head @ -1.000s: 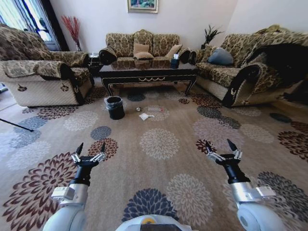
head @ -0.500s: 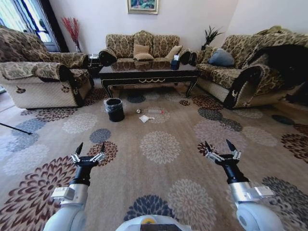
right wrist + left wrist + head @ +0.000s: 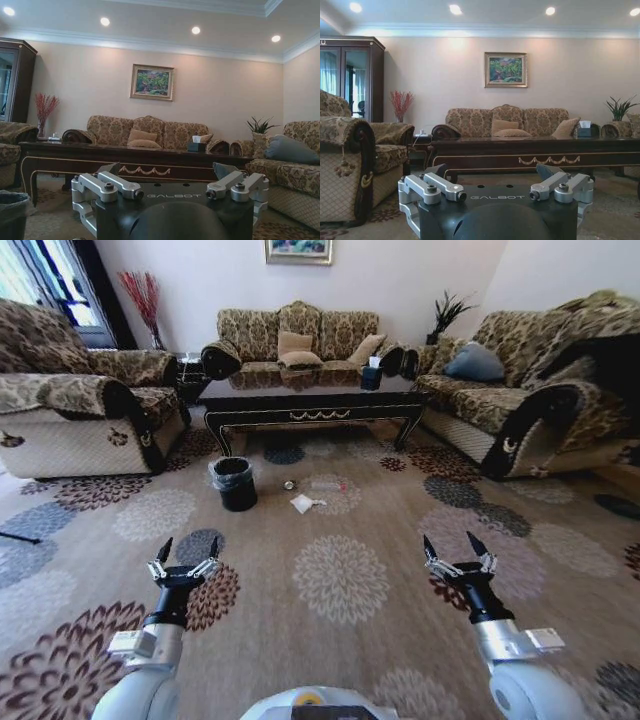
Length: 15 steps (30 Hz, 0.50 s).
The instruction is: Move to the front of the table and pick up the trash from the floor, then place it into the trash bin.
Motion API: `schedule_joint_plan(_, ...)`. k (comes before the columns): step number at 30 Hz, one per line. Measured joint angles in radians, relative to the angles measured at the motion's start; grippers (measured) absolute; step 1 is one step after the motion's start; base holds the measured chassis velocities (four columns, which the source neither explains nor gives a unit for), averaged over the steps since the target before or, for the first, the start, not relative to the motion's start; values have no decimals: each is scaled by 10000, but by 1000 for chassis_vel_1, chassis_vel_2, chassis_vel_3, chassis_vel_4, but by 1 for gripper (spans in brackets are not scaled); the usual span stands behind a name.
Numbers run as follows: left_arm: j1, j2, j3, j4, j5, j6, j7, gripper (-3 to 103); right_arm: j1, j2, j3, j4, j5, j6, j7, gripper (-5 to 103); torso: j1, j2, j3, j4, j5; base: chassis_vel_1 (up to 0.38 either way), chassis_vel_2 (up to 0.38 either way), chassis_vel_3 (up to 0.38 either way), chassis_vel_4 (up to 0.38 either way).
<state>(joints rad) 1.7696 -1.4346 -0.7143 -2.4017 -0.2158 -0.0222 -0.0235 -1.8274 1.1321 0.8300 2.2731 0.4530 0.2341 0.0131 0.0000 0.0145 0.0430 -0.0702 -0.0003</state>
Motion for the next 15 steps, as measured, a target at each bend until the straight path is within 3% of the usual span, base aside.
schedule_joint_plan(15, 99, -52, 14, 38, 88, -77, -54, 100, 38, 107, -117, -96, -75, 84, -24, 100, 0, 15, 13, 2, 2, -274, 286, 277, -283)
